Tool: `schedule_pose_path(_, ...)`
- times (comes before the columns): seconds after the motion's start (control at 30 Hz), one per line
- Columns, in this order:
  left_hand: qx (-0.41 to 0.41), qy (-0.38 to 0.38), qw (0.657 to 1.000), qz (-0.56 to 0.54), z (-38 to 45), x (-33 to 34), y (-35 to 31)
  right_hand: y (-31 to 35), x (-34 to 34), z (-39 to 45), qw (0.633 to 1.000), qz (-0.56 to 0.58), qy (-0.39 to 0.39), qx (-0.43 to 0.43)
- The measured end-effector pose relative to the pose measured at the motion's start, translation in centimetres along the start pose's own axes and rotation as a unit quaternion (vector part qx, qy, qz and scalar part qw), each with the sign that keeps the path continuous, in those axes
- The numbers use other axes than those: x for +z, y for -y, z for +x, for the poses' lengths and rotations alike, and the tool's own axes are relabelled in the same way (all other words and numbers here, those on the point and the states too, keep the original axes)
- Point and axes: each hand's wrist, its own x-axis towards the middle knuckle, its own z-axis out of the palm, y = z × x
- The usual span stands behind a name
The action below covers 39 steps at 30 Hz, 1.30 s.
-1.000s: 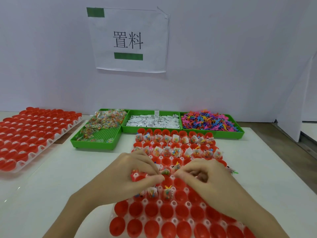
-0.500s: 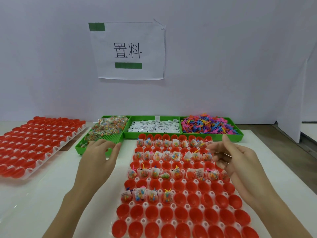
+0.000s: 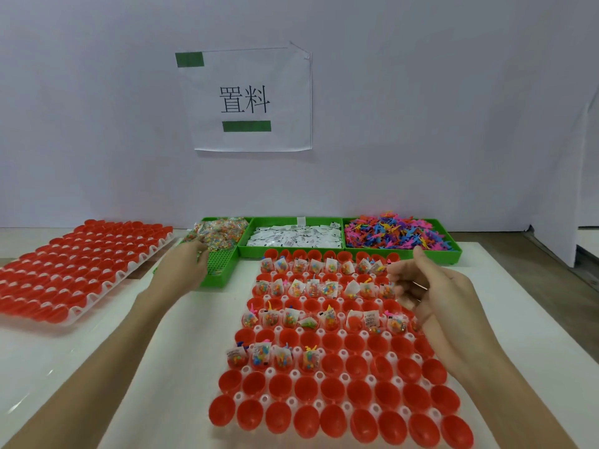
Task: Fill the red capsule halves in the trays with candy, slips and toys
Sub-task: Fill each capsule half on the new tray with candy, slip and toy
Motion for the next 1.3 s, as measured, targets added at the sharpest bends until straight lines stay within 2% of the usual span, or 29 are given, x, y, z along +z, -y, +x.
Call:
schedule_pose_path(0.13, 0.033, 0.107, 0.989, 0.093, 2.6, -0.3, 0.9, 0.0, -0.1, 0.0, 1.0, 0.0, -0.001, 0.001)
schedule_pose_path(0.23, 0.059, 0.147, 0.979, 0.127, 3.4, -0.3, 1.5, 0.0, -0.1, 0.1, 1.0, 0.0, -0.005, 0.0)
schedule_pose_path(0.37, 0.071, 0.118, 0.984, 0.116, 3.6, 0.2, 1.4, -0.1, 0.0, 0.1, 1.0, -0.014, 0.001, -0.001)
schedule_pose_path(0.47, 0.072, 0.058, 0.987, 0.135, 3.3, 0.8, 1.2, -0.1, 0.1, 0.1, 1.0, -0.016, 0.002, -0.001)
schedule_pose_path(0.57, 0.042, 0.017, 0.986, 0.162, 3.3, 1.2, 1.7, -0.2, 0.2, 0.1, 1.0, -0.017, 0.003, -0.001)
schedule_pose_path(0.67, 0.002, 0.024, 0.988, 0.153, 3.3, 1.1, 2.4, -0.1, 0.2, 0.0, 1.0, -0.019, 0.001, 0.002)
schedule_pose_path(0.83, -0.003, 0.008, 0.987, 0.158, 3.2, 0.8, 2.4, -0.2, 0.4, -0.2, 1.0, -0.03, 0.004, 0.0)
schedule_pose_path(1.3, 0.015, 0.023, 0.96, 0.278, 3.5, 0.3, 2.1, -0.2, 0.5, -0.3, 0.999, -0.044, 0.006, 0.0)
